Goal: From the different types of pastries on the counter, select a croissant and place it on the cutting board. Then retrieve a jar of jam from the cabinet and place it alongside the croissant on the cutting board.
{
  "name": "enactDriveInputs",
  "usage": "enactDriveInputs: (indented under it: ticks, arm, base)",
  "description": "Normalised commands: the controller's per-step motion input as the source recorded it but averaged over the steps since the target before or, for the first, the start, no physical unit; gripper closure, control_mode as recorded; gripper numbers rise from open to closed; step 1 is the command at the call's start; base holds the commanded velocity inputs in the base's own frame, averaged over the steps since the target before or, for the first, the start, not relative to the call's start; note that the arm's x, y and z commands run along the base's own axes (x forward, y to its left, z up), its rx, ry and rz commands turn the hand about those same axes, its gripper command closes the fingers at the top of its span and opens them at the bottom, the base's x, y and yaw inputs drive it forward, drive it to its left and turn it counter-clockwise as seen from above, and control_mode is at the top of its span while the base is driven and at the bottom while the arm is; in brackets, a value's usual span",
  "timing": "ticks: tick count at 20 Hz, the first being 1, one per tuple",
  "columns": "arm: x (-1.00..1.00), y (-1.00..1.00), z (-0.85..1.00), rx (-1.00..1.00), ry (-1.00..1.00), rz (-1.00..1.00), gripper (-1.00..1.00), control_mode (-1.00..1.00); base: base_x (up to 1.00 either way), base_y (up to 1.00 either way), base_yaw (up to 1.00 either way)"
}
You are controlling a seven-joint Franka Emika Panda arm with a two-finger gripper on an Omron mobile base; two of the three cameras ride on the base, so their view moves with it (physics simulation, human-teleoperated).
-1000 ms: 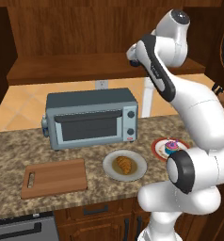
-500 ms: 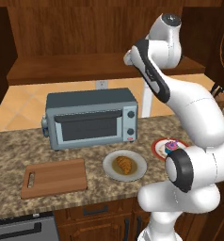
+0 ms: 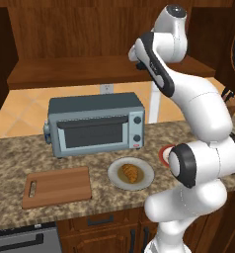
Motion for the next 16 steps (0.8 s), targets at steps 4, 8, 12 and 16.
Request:
enactDriveInputs:
  ticks: [4,8,12,16]
  arm:
    - [-0.04,0.00,-0.39,-0.08,0.04,0.00,-1.00,-1.00]
    - [0.28,0.01,0.12,0.05,0.07,0.00,-1.00,-1.00]
    - [0.41,0.01,0.24,0.02,0.04,0.00,-1.00,-1.00]
    - [0.00,0.03,-0.01,0.00,0.00,0.00,-1.00,-1.00]
  base:
    - [0.00,0.00,0.00]
    - [0.00,0.00,0.00]
    - [0.00,0.00,0.00]
    - [0.00,0.00,0.00]
